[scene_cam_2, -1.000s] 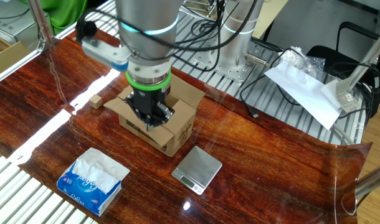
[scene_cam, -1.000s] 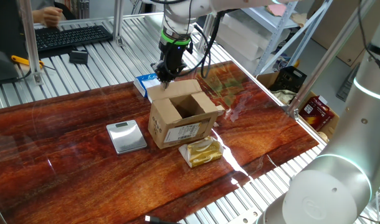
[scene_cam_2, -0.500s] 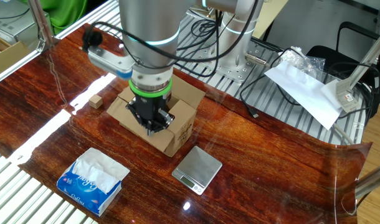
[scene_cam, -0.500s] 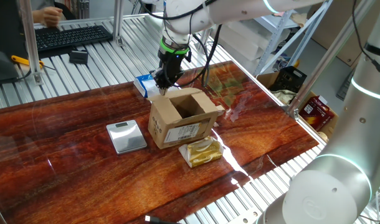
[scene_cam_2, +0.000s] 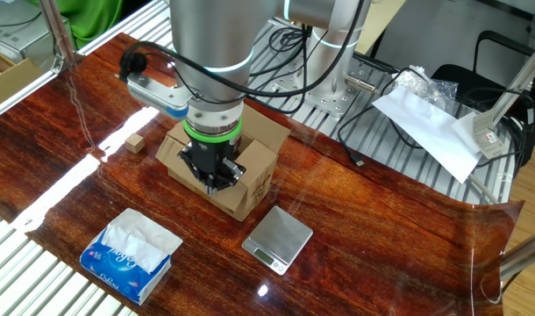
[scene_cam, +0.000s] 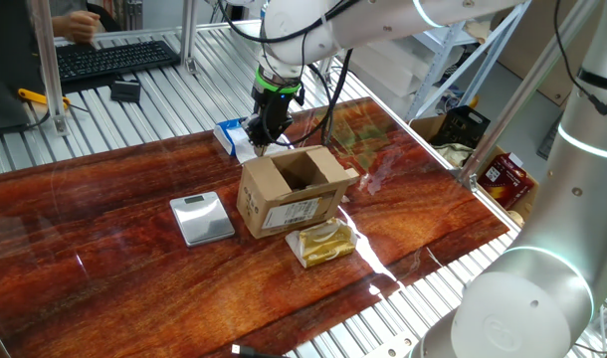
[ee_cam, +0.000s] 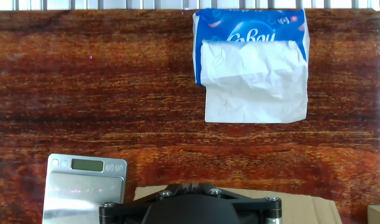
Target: Open a box
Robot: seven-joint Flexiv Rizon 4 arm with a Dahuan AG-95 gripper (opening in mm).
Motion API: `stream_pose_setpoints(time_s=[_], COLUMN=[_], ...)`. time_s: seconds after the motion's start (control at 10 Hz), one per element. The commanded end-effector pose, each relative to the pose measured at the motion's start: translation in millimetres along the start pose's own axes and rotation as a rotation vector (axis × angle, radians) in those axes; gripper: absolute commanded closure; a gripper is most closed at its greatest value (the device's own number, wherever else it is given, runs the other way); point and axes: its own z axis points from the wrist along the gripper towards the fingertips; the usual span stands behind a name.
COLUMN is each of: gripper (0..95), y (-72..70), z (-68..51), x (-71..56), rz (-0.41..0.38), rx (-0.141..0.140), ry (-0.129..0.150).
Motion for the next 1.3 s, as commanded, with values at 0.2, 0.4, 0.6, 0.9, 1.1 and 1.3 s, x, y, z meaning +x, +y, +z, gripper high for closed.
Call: stream_pose_setpoints(time_s=[0.2,0.4,0.6,0.9,1.1,1.3], gripper=[95.0,95.0,95.0,95.0,95.0,95.0], y=[-0.1,-0.1,-0.2,0.4,3.3,4.2], z=[2.8,2.8,3.9,-1.6,-12.2,-24.6], x=[-1.3,-1.3,-0.2,-4.6,-11.2,-14.1], rz=[0.001,0.001,-0.003,0.015,0.028,0.027], rx=[0.002,0.003,0.0,-0.008,-0.011,-0.004], ry=[0.006,0.006,0.0,0.004,0.018,0.044])
